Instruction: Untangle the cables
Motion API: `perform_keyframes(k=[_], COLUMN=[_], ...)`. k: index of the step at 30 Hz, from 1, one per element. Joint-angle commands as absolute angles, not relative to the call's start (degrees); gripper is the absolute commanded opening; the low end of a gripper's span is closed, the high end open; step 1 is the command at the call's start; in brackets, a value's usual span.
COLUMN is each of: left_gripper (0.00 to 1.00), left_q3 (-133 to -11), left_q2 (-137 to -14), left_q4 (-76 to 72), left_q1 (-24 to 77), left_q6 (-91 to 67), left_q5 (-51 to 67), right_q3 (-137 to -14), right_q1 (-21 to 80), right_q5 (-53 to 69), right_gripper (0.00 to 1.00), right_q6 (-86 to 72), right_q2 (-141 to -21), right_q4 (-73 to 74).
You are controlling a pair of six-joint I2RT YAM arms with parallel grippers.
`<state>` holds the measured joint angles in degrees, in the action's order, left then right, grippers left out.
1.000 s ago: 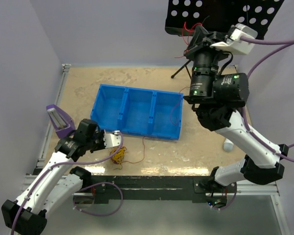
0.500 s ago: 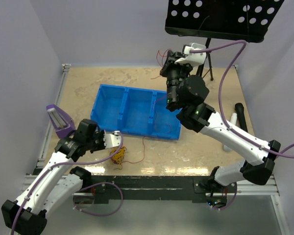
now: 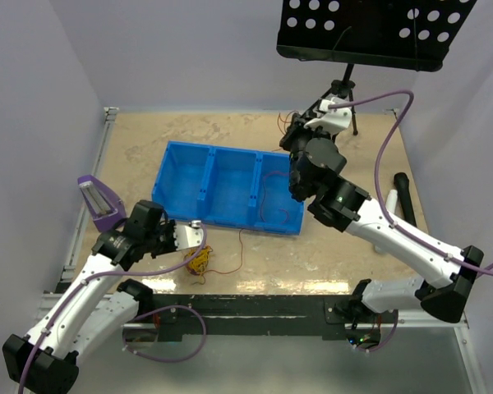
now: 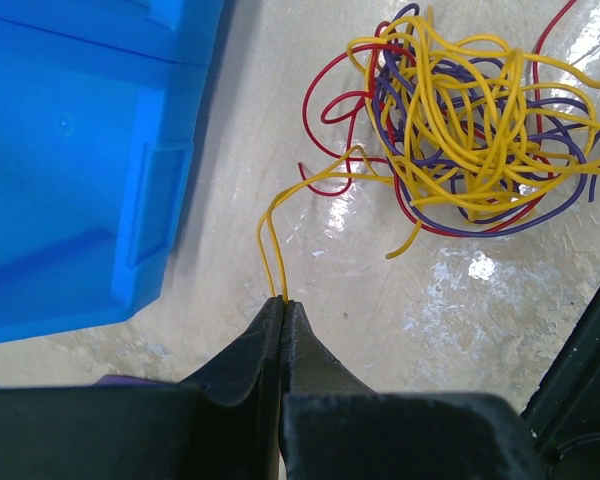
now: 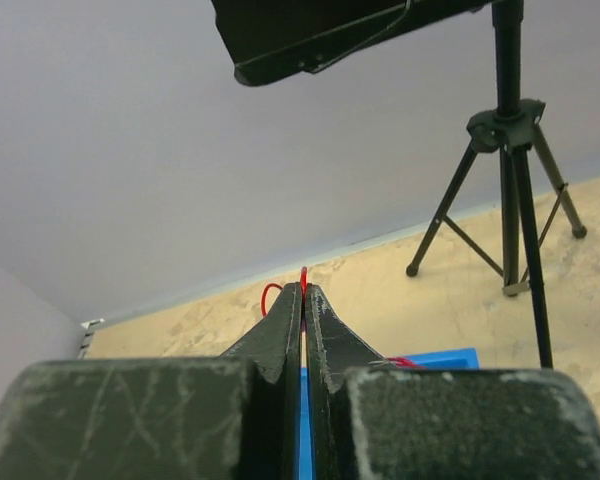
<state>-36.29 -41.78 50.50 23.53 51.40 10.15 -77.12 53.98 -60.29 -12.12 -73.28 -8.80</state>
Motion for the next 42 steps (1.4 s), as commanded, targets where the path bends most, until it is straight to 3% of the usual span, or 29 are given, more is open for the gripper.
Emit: perform_keyframes(k=[1,10,21,29,30,33,34,37,42], left_gripper=[0.0,0.0,0.0,0.0,0.0,0.0,0.0,0.0,0.0], left_q3=[-39.1,-40.9,-40.7,-42.4,-42.6,-43.2,-43.3,-43.2,-42.5], left_q2=[-42.3,-43.0,-43.0,-43.9,-43.9,-44.2,-44.3,-44.4,-45.0], left_q4=[50.8,50.4,50.2,50.3,50.4,50.6,50.7,50.5,49.7], left_q1=[23.3,23.3,23.3,23.3,23.3,23.4,23.3,23.3,23.3], left_q6=[49.9,49.3,49.2,48.9,48.8,48.6,48.6,48.5,47.9], left_q5=[12.3,12.9,13.4,14.4,14.4,14.8,14.9,14.9,15.4], right_q3=[-74.0,-70.0,-64.5,-65.6,-66.4,-67.5,-67.4,-66.2,-59.3], right_q1=[53.6,52.6,50.1,48.9,48.6,48.0,48.1,48.0,48.3], right_q5=[-57.2,-49.0,-48.7,-48.1,-47.9,-46.3,-45.5,-43.2,-34.9], right_gripper=[0.0,0.0,0.0,0.0,0.1,0.58,0.68,0.79,0.76], right_q6=[-20.3,-31.7,-48.0,-49.6,-49.5,-48.0,-46.8,-44.2,-41.0], right_q2=[-73.8,-82.5,-87.4,-93.9,-94.5,-92.6,-91.2,-85.4,-75.5], right_q4=[-3.1,2.6,12.4,15.8,16.4,16.3,15.3,13.5,9.8])
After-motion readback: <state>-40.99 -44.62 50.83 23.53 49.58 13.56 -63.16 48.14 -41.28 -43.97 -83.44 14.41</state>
